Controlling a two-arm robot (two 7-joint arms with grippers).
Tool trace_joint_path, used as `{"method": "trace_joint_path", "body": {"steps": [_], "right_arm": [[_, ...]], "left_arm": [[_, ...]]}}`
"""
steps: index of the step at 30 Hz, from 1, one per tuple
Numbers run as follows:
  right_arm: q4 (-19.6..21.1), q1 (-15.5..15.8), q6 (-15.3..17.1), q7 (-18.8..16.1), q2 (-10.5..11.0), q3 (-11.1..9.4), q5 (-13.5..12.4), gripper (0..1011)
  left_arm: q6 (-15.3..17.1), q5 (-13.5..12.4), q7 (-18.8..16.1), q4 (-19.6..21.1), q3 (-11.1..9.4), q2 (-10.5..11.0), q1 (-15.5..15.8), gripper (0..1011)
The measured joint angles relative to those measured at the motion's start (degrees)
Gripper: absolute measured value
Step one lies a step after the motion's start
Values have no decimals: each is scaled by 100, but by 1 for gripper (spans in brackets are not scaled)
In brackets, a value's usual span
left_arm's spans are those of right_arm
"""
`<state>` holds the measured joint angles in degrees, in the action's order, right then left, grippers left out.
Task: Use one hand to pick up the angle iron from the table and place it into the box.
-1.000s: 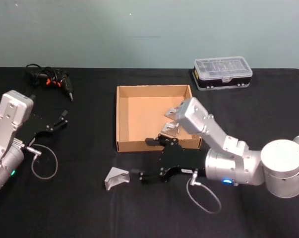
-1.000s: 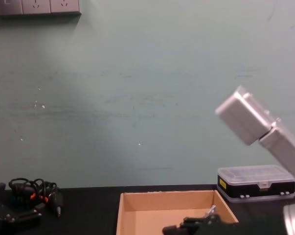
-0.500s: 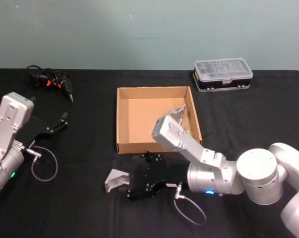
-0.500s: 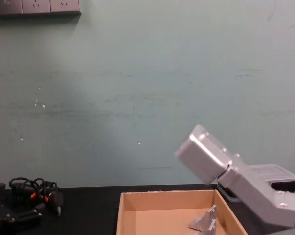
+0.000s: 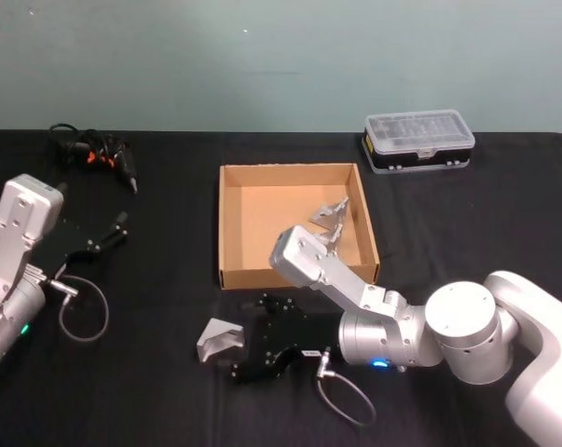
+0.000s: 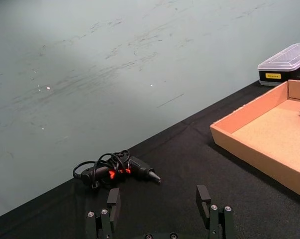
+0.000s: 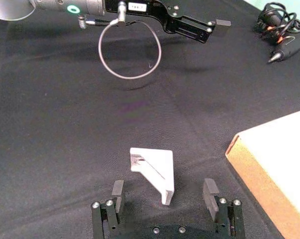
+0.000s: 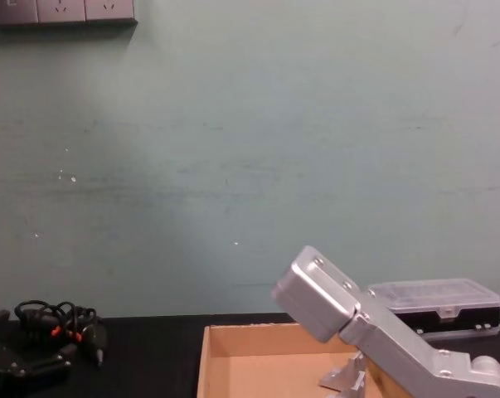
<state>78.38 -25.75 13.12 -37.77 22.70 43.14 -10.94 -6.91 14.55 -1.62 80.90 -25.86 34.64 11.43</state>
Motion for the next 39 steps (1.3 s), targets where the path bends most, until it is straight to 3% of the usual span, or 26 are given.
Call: {"method": "trace_joint_path", "body": {"steps": [8,12,21,39], "right_arm": [[-141,-63,-31,-28,-91,22,24,994],[-182,-77,-57,-43,-114,23,35,919],[-239,-108,-102,-83,-135,38,54,682],[-276,-141,-88,-94,-156,44,83,88]], "left_arm": [[0,0,0,0,0,0,0,1000],[0,0,0,0,0,0,0,1000],[0,0,0,0,0,0,0,1000],[0,0,0,0,0,0,0,1000]]}}
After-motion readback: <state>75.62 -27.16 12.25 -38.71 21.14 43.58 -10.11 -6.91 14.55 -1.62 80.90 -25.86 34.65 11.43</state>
